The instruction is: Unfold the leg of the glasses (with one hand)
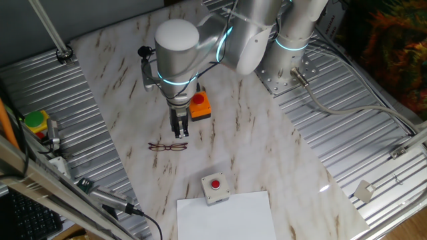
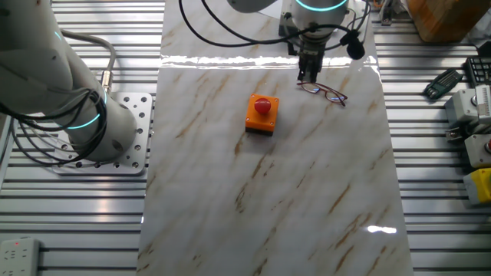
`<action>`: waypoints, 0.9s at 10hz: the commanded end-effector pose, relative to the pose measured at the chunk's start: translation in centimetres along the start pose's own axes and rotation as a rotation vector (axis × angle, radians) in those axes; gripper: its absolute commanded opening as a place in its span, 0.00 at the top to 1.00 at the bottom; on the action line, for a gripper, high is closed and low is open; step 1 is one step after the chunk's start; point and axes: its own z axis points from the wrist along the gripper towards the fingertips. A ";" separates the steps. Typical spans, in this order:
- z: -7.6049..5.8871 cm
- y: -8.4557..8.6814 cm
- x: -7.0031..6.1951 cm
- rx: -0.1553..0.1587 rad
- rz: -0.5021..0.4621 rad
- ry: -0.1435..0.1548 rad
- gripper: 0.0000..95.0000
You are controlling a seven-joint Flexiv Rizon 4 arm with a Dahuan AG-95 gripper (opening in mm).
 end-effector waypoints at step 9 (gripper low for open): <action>1.9 0.4 0.4 -0.011 0.003 -0.006 1.00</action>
